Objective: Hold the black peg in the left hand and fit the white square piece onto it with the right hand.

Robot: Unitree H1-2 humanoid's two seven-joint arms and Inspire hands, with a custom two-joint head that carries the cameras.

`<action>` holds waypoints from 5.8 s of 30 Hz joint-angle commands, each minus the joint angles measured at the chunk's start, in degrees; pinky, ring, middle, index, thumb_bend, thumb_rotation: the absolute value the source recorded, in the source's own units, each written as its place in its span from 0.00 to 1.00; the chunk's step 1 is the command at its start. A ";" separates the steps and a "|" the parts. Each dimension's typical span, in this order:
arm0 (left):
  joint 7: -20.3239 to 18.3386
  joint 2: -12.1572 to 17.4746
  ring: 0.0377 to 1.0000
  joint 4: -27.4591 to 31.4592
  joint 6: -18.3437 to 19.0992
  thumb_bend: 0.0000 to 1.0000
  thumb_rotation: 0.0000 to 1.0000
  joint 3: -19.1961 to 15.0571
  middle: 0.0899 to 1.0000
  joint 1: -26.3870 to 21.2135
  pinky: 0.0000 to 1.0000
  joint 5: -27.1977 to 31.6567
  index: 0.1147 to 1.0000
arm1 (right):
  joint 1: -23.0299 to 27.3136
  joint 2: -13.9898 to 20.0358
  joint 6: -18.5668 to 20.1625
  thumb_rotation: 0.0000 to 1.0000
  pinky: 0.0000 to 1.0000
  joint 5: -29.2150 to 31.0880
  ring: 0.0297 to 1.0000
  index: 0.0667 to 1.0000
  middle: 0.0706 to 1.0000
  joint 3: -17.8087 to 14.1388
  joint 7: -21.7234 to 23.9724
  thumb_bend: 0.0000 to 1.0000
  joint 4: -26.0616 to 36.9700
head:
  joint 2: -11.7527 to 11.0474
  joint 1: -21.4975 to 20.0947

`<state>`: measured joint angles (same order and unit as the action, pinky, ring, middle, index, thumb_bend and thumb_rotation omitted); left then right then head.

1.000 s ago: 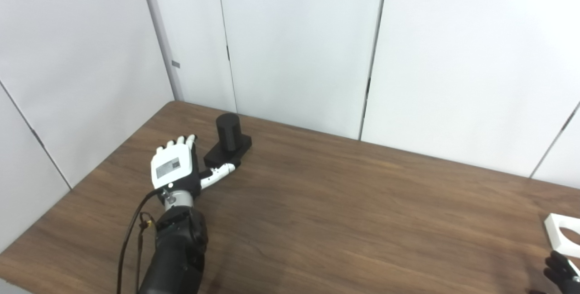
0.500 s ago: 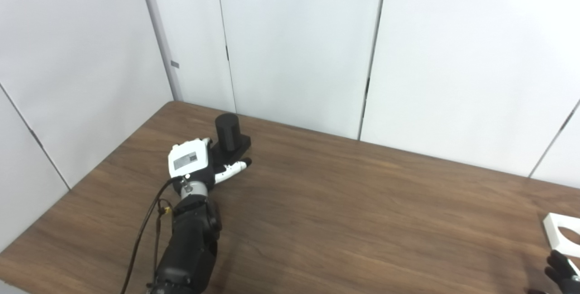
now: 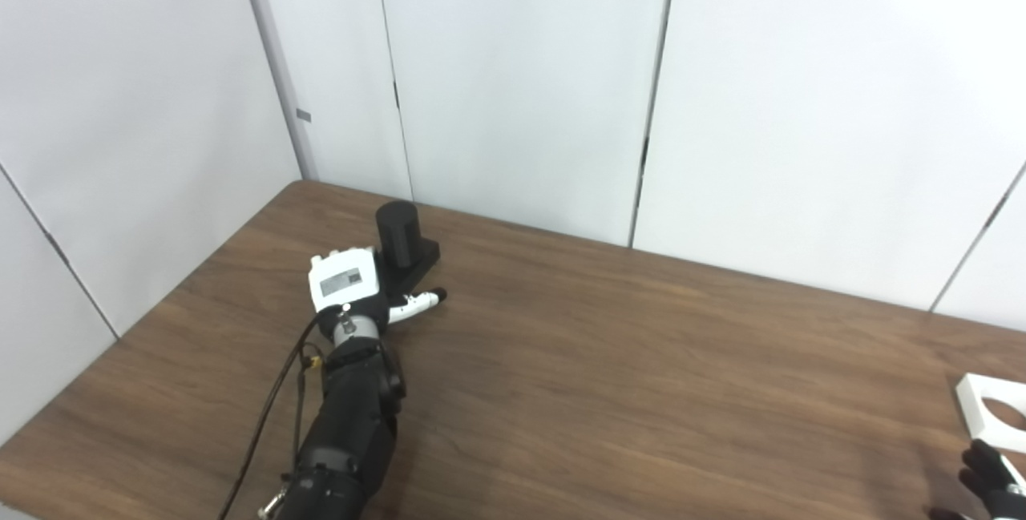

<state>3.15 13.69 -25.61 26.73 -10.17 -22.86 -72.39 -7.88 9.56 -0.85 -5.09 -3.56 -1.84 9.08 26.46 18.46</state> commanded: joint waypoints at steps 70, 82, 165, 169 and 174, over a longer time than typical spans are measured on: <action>-6.48 7.10 0.83 42.67 -20.82 0.49 0.07 23.44 0.80 23.79 0.70 38.02 0.42 | -1.75 -1.86 5.84 1.00 0.84 -1.84 0.89 0.90 0.87 2.30 0.59 0.30 8.01 | 13.07 -17.75; -14.31 7.25 0.84 43.30 -24.87 0.50 0.05 28.70 0.81 30.03 0.71 38.08 0.42 | -1.14 -3.48 9.74 1.00 0.84 -2.77 0.87 0.86 0.85 2.88 -0.93 0.35 9.84 | 16.92 -22.23; -10.45 8.44 0.87 35.87 -27.61 0.51 0.06 33.02 0.77 28.24 0.93 22.62 0.42 | 38.06 30.94 21.08 0.16 0.85 -29.82 0.97 0.77 0.90 14.00 21.30 0.91 -13.84 | 15.42 -29.66; -9.92 8.39 0.86 35.92 -28.36 0.51 0.06 32.80 0.76 28.41 0.93 23.42 0.42 | 40.74 32.41 22.13 0.16 0.86 -32.43 0.97 0.77 0.90 17.41 25.09 0.90 -15.80 | 15.40 -29.71; -10.37 8.40 0.86 36.35 -28.26 0.51 0.06 32.61 0.76 28.51 0.93 23.51 0.42 | 43.06 33.23 21.69 0.15 0.85 -33.22 0.99 0.78 0.91 19.74 28.92 0.92 -17.88 | 15.51 -29.71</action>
<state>-4.28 21.47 13.44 -2.57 21.40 4.61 -46.99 32.03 40.73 21.79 -37.58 16.67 26.78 -9.27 41.92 -11.34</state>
